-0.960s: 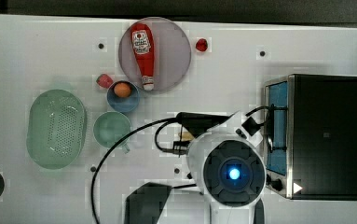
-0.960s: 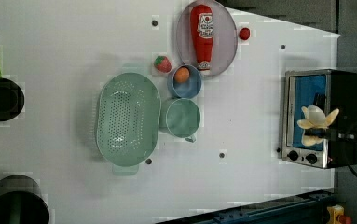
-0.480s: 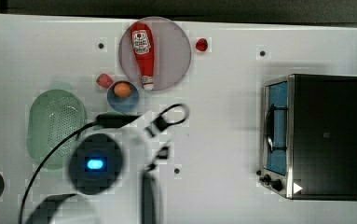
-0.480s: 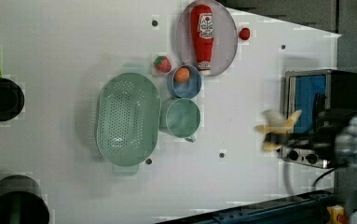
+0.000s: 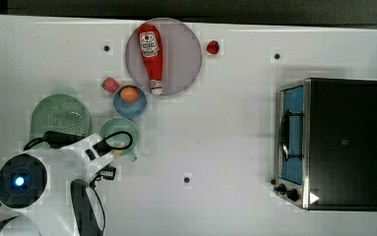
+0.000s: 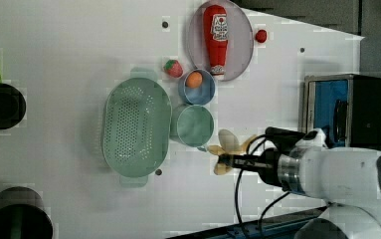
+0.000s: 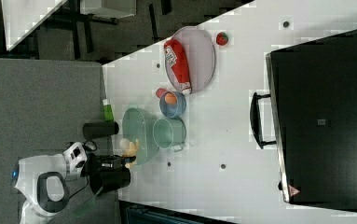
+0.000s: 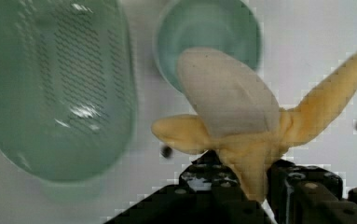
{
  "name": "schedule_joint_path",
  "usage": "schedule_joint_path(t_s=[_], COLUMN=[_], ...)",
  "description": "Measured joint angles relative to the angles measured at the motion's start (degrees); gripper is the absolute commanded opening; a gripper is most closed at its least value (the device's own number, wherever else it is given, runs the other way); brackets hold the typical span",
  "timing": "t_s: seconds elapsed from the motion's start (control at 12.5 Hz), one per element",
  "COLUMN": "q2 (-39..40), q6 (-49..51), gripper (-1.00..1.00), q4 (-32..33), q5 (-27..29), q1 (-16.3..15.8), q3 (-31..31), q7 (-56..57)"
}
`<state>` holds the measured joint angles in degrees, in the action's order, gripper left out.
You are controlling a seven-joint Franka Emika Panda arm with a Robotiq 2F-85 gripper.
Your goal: Pick Banana and place it in mug.
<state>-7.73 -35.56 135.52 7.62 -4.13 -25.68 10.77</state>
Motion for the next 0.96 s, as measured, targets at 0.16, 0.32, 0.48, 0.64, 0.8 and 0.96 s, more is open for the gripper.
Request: schedule_joint_path(t_s=[0.16,0.32,0.48,0.64,0.8,0.96], q2=[3.83,9.40,14.91,20.02,23.28,23.63], q6=[-3.11,-7.22,-13.04,-18.46,-20.65,-20.31], gripper=[-0.46,-0.46,-0.46,-0.18,0.42,0.87], q4=[0.00,-0.22,-0.11,-0.22,0.56,0.56], q5=[0.36,1.17,0.17,-0.06,0.07,0.10], q1=[-0.10,0.17,0.63,0.90,2.28,3.51], q3=[-0.88,-1.02,-0.32,1.13,1.72,1.16], q7=[-1.29,-3.07,-3.34,-3.81,-5.51,-7.40])
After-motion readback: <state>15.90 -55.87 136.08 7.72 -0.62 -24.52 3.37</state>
